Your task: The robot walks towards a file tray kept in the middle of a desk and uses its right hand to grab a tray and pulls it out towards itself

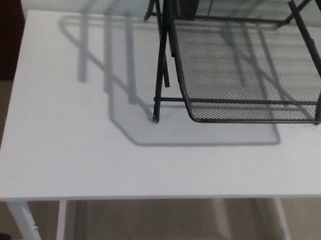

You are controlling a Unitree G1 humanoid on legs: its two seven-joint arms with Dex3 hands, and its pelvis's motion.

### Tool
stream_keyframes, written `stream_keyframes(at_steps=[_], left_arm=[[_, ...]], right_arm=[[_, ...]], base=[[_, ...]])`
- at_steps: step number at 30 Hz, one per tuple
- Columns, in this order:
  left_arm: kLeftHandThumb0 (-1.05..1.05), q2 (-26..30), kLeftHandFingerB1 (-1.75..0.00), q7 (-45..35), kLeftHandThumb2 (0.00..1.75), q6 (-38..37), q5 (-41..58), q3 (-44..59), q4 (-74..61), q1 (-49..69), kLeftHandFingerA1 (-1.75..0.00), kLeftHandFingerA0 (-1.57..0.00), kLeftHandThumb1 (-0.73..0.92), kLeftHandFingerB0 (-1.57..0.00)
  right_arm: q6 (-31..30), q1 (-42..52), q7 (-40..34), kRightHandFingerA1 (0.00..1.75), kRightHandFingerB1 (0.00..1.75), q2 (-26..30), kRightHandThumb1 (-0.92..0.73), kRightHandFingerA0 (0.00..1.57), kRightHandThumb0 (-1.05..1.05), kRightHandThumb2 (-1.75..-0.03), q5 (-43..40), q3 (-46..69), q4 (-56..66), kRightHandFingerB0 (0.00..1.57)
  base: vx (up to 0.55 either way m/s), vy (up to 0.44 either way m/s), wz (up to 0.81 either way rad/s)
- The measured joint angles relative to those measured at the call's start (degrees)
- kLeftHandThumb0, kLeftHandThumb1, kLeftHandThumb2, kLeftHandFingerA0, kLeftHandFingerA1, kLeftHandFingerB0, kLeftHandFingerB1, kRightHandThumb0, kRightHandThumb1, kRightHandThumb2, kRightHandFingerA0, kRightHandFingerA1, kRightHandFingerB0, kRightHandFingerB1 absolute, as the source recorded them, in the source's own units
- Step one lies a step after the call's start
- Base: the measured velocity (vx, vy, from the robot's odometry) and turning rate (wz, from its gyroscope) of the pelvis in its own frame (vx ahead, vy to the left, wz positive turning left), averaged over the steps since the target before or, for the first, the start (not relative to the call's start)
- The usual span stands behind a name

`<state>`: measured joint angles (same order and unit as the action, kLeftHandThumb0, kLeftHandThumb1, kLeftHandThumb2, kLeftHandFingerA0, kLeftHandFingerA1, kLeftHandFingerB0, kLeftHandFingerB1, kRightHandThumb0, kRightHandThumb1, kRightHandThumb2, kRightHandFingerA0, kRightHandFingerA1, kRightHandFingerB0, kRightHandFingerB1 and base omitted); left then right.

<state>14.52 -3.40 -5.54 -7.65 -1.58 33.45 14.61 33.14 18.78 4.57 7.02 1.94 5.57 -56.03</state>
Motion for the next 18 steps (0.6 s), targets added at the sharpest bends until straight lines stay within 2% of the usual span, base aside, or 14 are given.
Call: stream_keyframes(at_steps=[3, 5, 7, 11, 12, 13, 14, 15, 16, 17, 18], left_arm=[[-0.56, 0.0, -0.6, -1.5, 0.63, 0.3, 0.0, -1.2, -1.7, 1.3, -0.76, -0.27, 0.51, -0.24], [-0.55, 0.0, -0.58, -2.4, 0.6, 0.4, -0.1, -2.5, -3.0, 2.7, -0.75, -0.36, 0.51, -0.26], [-0.58, 0.0, -0.56, -3.7, 0.56, 0.7, -0.2, -4.6, -5.1, 4.9, -0.73, -0.37, 0.53, -0.29], [-0.56, 0.0, -0.56, -5.9, 0.55, 1.9, -0.5, -8.6, -9.5, 8.0, -0.72, -0.37, 0.49, -0.31], [-0.54, -0.2, -0.58, -6.3, 0.8, 2.0, -0.5, -9.4, -10.3, 8.6, -0.7, -0.39, 0.36, -0.27], [-0.53, -0.4, -0.58, -6.8, 0.8, 2.2, -0.5, -10.1, -11.2, 9.3, -0.7, -0.41, 0.35, -0.28], [-0.53, -0.5, -0.58, -7.1, 0.8, 2.3, -0.5, -10.6, -11.6, 9.7, -0.7, -0.41, 0.35, -0.28], [-0.53, -0.7, -0.59, -7.7, 0.8, 2.5, -0.4, -11.5, -12.8, 10.7, -0.7, -0.4, 0.36, -0.29], [-0.53, -0.7, -0.54, -7.9, 0.54, 2.6, -0.4, -11.8, -13.9, 11.1, -0.7, -0.38, 0.49, -0.32], [-0.54, -0.6, -0.54, -8.0, 0.55, 2.6, -0.4, -11.9, -14.4, 11.2, -0.7, -0.38, 0.5, -0.3], [-0.53, -0.5, -0.57, -8.2, 0.55, 2.7, -0.4, -12.2, -14.9, 11.4, -0.71, -0.36, 0.51, -0.29]], right_arm=[[0.3, 0.1, 0.0, 0.46, 0.31, 0.0, -0.72, 0.47, -0.44, -0.61, 0.1, -0.1, -0.4, 0.29], [0.7, 0.6, -0.2, 0.45, 0.31, 0.0, -0.74, 0.47, -0.42, -0.61, 0.2, -0.2, -0.6, 0.29], [1.2, 1.5, -0.5, 0.47, 0.31, 0.1, -0.72, 0.5, -0.47, -0.61, 0.7, -0.7, -0.6, 0.29], [1.6, 1.7, -1.2, 0.51, 0.31, 0.3, -0.71, 0.51, -0.5, -0.61, 1.1, -0.6, -1.5, 0.3], [1.6, 1.7, -1.5, 0.6, 0.45, 0.5, -0.58, 0.43, -0.54, -0.9, 1.1, -0.5, -1.6, 0.21], [1.7, 2.0, -1.8, 0.51, 0.31, 0.6, -0.72, 0.49, -0.49, -0.62, 1.1, -0.5, -1.5, 0.29], [1.7, 2.2, -1.9, 0.51, 0.31, 0.6, -0.72, 0.49, -0.49, -0.62, 1.2, -0.6, -1.3, 0.29], [1.8, 2.7, -2.3, 0.58, 0.44, 0.7, -0.59, 0.44, -0.55, -0.87, 1.3, -0.7, -0.9, 0.22], [1.8, 3.2, -2.6, 0.59, 0.45, 0.7, -0.57, 0.43, -0.52, -0.89, 1.6, -1.0, -0.7, 0.22], [1.8, 3.4, -2.7, 0.5, 0.31, 0.7, -0.71, 0.5, -0.49, -0.61, 1.7, -1.1, -0.5, 0.31], [1.8, 3.6, -2.9, 0.47, 0.31, 0.7, -0.68, 0.49, -0.48, -0.61, 1.9, -1.2, -0.2, 0.3]], base=[[0.02, -0.081, 0.0], [0.02, -0.124, 0.04], [0.02, -0.223, 0.0], [0.01, -0.474, -0.14], [0.03, -0.512, -0.05], [0.0, -0.221, -0.04], [-0.01, -0.192, 0.02], [-0.02, -0.168, -0.01], [-0.02, -0.119, 0.04], [-0.01, -0.088, -0.02], [0.0, 0.0, 0.0]])
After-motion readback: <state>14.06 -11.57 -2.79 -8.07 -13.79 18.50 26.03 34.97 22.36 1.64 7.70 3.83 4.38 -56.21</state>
